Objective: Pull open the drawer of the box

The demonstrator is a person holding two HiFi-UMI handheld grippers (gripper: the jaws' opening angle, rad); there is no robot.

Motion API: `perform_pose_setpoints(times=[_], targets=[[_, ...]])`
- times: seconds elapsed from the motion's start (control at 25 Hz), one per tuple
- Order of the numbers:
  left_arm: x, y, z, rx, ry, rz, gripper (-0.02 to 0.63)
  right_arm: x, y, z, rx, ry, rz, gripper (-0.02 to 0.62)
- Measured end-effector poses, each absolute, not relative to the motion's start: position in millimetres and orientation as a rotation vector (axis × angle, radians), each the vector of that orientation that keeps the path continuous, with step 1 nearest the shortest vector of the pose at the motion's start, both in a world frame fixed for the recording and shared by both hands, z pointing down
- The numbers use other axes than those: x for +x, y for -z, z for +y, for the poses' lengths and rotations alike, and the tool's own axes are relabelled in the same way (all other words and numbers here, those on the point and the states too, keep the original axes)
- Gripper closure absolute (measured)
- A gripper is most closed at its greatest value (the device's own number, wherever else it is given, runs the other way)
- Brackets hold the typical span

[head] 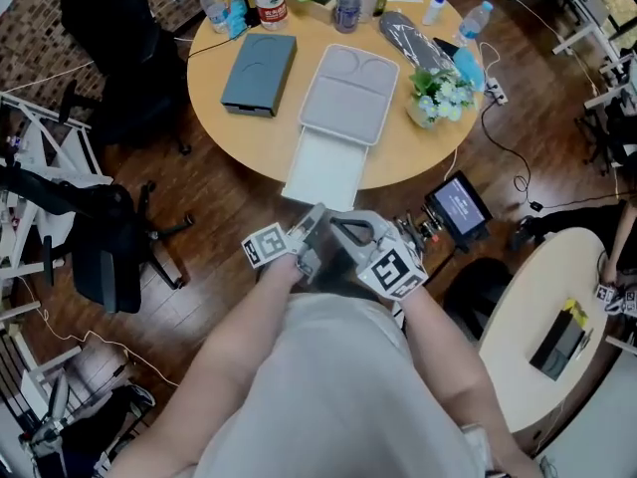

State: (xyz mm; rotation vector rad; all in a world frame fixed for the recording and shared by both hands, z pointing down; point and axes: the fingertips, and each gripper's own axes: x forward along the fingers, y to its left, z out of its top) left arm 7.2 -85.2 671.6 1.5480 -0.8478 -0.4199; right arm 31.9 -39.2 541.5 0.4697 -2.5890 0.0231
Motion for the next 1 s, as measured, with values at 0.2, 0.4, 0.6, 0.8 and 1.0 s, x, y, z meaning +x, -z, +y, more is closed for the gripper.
perform_pose_setpoints(times=[0.2,0.4,0.6,0.8,1.0], targets=[[0,-673,-61,1.526,0.408,-0.817,0.422,8,-540,-19,0.477,-0.015,-2.602,0.592],[-3,-678,-41,1.516,0.386,-0.791,0.422,-4,-541,3,0.488,-0.024,-2.585,0.592],[-8,-681,-35,1.526,0.371,-0.805,0.417,-2,-543,19,0.522,-0.034,-2.560,0.592],[-12,-684,-35,1.533,0.331,-0.837,0.387,3,-537,27,0.558,-0.017,-2.541,0.592],[-8,-672,-28,1.584,0.305,-0.818,0.426,6,-532,34,0.580,-0.003,-2.546,0.592]])
